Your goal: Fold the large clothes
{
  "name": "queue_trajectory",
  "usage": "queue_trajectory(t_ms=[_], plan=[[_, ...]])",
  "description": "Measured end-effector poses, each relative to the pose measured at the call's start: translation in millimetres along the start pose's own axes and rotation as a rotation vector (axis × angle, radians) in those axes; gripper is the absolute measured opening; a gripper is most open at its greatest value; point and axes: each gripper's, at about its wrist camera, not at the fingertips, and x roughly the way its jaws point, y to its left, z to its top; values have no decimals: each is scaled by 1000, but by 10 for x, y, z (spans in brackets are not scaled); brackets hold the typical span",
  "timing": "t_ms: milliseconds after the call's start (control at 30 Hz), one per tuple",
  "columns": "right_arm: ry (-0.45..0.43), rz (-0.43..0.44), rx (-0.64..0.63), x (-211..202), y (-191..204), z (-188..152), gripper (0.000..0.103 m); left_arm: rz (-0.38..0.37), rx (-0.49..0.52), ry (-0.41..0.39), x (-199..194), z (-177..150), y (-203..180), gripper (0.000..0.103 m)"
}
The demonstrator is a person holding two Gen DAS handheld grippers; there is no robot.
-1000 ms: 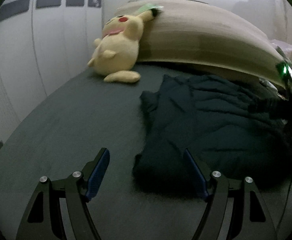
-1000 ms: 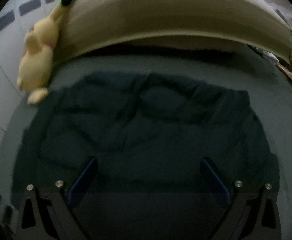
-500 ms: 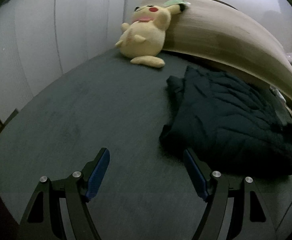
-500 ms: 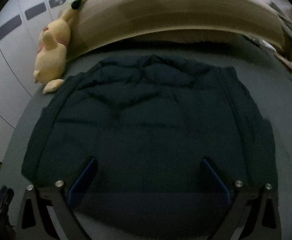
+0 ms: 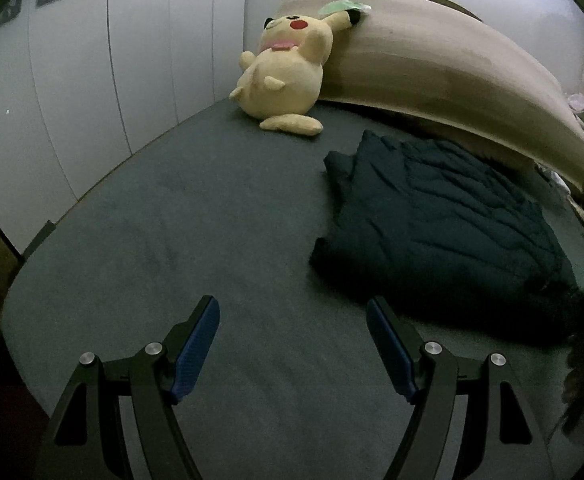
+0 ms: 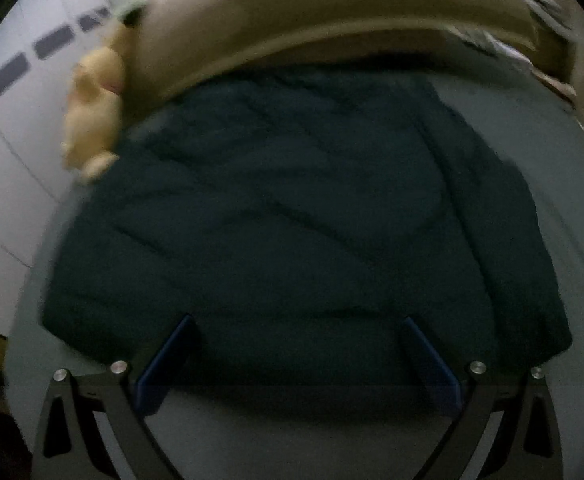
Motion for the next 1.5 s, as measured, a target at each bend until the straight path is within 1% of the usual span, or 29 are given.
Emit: queue_trajectory(t_ms=[33, 100, 200, 267, 300, 367, 400, 467, 533, 600, 667, 700, 733, 800, 900, 933, 967, 1033, 1067, 1100, 1200, 1267, 1367, 1400, 1467, 1500], plan=[[11, 11, 3, 26, -16, -31, 103, -6, 4, 6, -18, -3, -18, 76], [3, 15, 21, -26, -24, 4, 103, -14, 19, 4, -61, 0, -51, 76], [-41, 61, 44, -189, -36, 31, 103, -3, 35, -12, -128, 6, -76, 76], [-61, 41, 39, -229, -73, 18, 103, -4, 29, -19, -157, 8, -63, 76], [-55, 29, 42, -217, -107, -2, 103, -4, 23, -17, -156, 14, -56, 76], [11, -9, 67, -61, -221, -27, 103, -7, 14, -10, -156, 12, -51, 76], [27, -4, 74, -8, -258, -20, 103, -8, 13, -6, -158, 11, -52, 76], [20, 8, 91, -44, -277, 19, 103, -7, 20, -9, -181, 1, -52, 76], [-10, 44, 102, -156, -271, 39, 103, 2, 28, -16, -200, 0, -52, 76], [-35, 32, 92, -212, -279, 29, 103, 5, 23, -14, -216, -8, -35, 77], [-15, -11, 99, -138, -350, 7, 103, 2, 9, -12, -227, -7, -21, 77], [16, -19, 116, -66, -419, -3, 103, 0, 6, -11, -239, -9, -18, 76], [37, 0, 126, -40, -472, -5, 103, -2, 7, -11, -249, -11, -17, 76], [28, 7, 124, -96, -467, 2, 103, 2, 21, -20, -284, -11, -17, 76], [-24, 27, 119, -228, -468, 32, 103, 14, 22, -27, -303, -13, -11, 76], [-31, 11, 122, -236, -502, 29, 103, 8, 14, -23, -301, -12, 0, 76], [-23, -7, 128, -201, -539, 28, 103, 6, 9, -21, -310, -21, 4, 76], [32, -42, 148, -64, -663, 14, 103, 8, 10, -21, -322, -25, 4, 76], [52, -42, 161, -13, -716, 14, 103, 9, 16, -22, -326, -22, 1, 76], [46, -31, 173, -22, -744, 10, 103, 10, 23, -25, -337, -23, -2, 76], [-4, 22, 190, -172, -777, -1, 103, 24, 22, -27, -319, -8, 7, 76], [-15, 19, 189, -198, -804, 1, 103, 17, 6, -14, -289, -7, 6, 76], [41, 10, 186, -87, -819, -1, 103, 7, 11, -6, -265, -15, -31, 76], [47, 3, 176, -73, -801, 15, 103, 6, 19, -5, -261, -16, -39, 76], [27, 6, 170, -129, -765, 14, 103, 14, 35, -7, -249, -18, -55, 76], [12, 28, 176, -170, -763, 13, 103, 16, 33, -4, -233, -8, -50, 76]])
